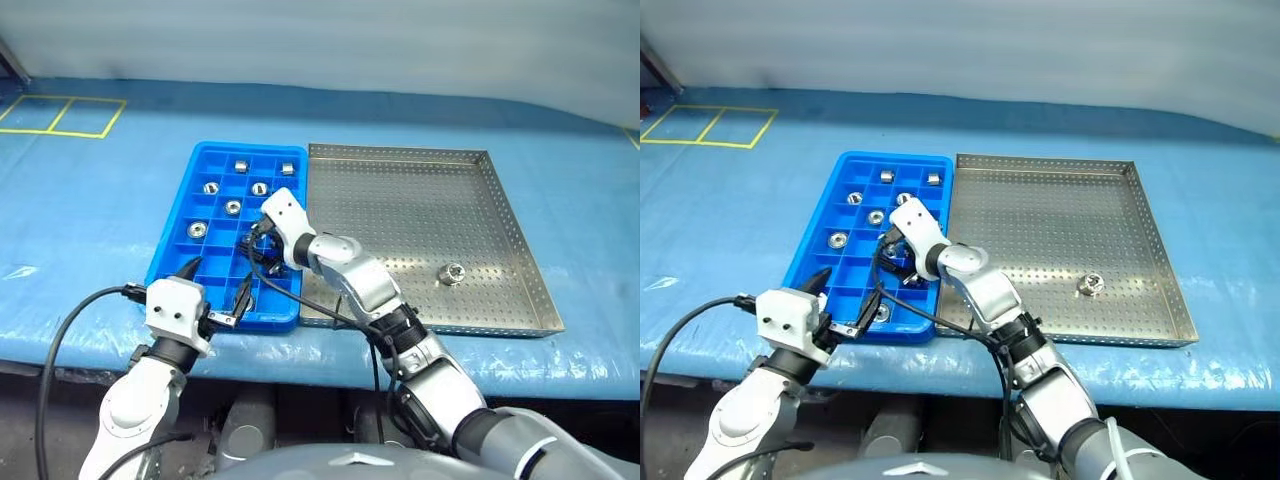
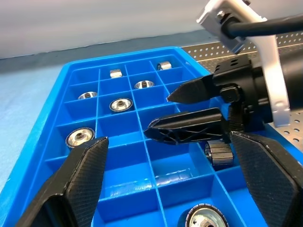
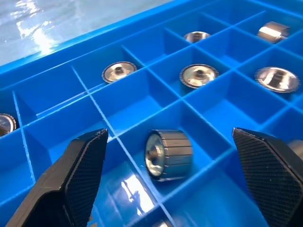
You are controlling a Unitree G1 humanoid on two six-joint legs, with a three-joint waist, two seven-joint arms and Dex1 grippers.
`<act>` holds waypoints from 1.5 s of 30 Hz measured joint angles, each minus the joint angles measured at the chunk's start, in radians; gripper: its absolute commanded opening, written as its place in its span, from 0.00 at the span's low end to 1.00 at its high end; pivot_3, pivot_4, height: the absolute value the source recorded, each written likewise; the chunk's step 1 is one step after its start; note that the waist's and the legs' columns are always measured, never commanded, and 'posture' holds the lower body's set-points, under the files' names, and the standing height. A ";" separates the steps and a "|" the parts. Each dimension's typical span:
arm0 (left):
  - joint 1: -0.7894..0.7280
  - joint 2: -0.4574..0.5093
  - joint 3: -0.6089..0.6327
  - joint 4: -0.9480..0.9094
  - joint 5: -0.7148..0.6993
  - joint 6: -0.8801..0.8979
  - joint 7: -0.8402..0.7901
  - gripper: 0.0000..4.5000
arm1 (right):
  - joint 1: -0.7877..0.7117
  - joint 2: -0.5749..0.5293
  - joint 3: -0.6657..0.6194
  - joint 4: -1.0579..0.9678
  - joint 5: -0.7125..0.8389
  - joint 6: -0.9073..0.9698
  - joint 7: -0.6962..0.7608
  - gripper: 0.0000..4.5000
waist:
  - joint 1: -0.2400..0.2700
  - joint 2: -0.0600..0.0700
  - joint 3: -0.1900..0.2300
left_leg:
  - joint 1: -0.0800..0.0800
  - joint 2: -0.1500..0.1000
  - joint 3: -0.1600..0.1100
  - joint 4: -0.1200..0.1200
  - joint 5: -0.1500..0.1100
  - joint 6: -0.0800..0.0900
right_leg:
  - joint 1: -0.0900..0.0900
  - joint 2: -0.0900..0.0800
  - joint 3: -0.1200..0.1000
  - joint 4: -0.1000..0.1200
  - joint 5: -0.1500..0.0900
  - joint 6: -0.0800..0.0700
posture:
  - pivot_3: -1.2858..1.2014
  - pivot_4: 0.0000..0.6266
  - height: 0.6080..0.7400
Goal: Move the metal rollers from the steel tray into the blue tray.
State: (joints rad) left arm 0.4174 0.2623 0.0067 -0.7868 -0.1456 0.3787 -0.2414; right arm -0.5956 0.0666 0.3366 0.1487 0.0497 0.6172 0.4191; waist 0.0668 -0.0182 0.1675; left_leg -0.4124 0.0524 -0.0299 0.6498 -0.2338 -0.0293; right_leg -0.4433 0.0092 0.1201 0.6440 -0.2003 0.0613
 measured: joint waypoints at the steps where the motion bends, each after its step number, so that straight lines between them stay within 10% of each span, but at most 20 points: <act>1: -0.022 0.008 0.001 0.016 -0.011 0.006 -0.011 1.00 | 0.023 -0.017 -0.015 -0.044 0.007 0.017 -0.003 0.99 | -0.012 0.000 0.000 | 0.000 0.000 0.000 0.000 0.000 0.000 | 0.000 0.000 0.000 0.000 0.000 0.000 | 0.54 0.24 1.00; 30: -0.877 0.000 -0.227 0.747 -0.051 0.015 -0.357 1.00 | 0.571 -0.134 -0.205 -0.802 0.036 0.160 -0.264 0.99 | -0.466 0.002 -0.002 | 0.000 -0.002 -0.003 0.001 0.001 0.000 | 0.004 0.001 0.004 0.002 0.005 0.012 | 0.33 0.24 1.00; 45: -0.986 -0.083 -0.280 1.082 0.070 -0.042 -0.337 1.00 | 0.627 -0.144 -0.213 -0.909 0.054 0.183 -0.307 0.99 | -0.572 0.002 -0.002 | 0.002 -0.005 -0.002 -0.001 0.002 0.002 | 0.005 0.000 0.008 0.002 0.005 0.015 | 0.32 0.24 1.00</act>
State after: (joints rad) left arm -0.5686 0.1796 -0.2729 0.2955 -0.0760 0.3362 -0.5787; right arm 0.0312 -0.0769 0.1234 -0.7607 0.1035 0.7997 0.1118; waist -0.5054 -0.0166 0.1656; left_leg -0.4103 0.0476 -0.0322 0.6491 -0.2321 -0.0277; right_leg -0.4379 0.0089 0.1278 0.6456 -0.1948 0.0768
